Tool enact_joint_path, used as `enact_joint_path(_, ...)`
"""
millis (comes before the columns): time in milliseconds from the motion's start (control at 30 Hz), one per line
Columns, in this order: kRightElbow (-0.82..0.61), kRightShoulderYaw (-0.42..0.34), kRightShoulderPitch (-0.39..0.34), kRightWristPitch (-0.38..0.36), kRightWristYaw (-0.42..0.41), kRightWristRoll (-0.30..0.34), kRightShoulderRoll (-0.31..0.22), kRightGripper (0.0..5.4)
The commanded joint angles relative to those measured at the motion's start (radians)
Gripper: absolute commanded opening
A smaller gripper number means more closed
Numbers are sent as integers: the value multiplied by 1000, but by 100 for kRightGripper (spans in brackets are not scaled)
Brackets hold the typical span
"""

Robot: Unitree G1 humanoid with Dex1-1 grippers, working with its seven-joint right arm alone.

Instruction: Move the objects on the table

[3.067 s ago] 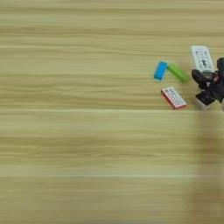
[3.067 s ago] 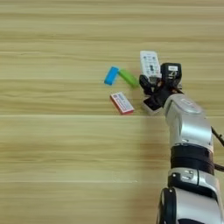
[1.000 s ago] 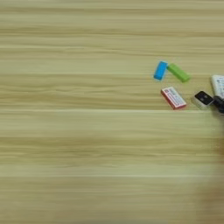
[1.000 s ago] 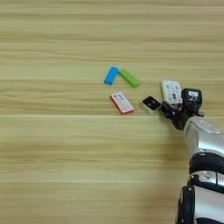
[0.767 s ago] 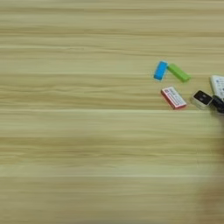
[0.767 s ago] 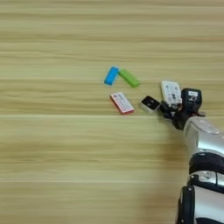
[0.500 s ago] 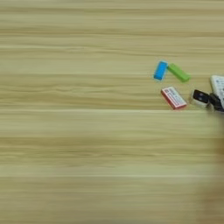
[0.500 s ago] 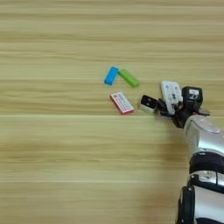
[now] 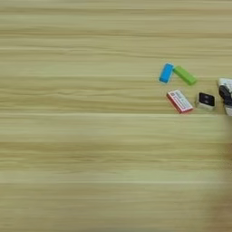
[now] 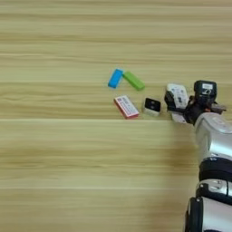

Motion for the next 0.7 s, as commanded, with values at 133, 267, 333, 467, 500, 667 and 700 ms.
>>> enact_joint_path(133,-332,23,41,65,0,21,4,538)
enact_joint_path(267,-476,47,87,122,9,29,23,538)
enact_joint_path(333,-516,56,99,144,10,28,30,538)
enact_joint_path(467,-579,85,118,178,22,25,46,538)
enact_joint_path(500,-584,90,120,184,23,24,47,538)
enact_joint_path(667,-552,103,108,192,25,17,52,538)
enact_joint_path(700,-544,108,106,192,29,16,53,538)
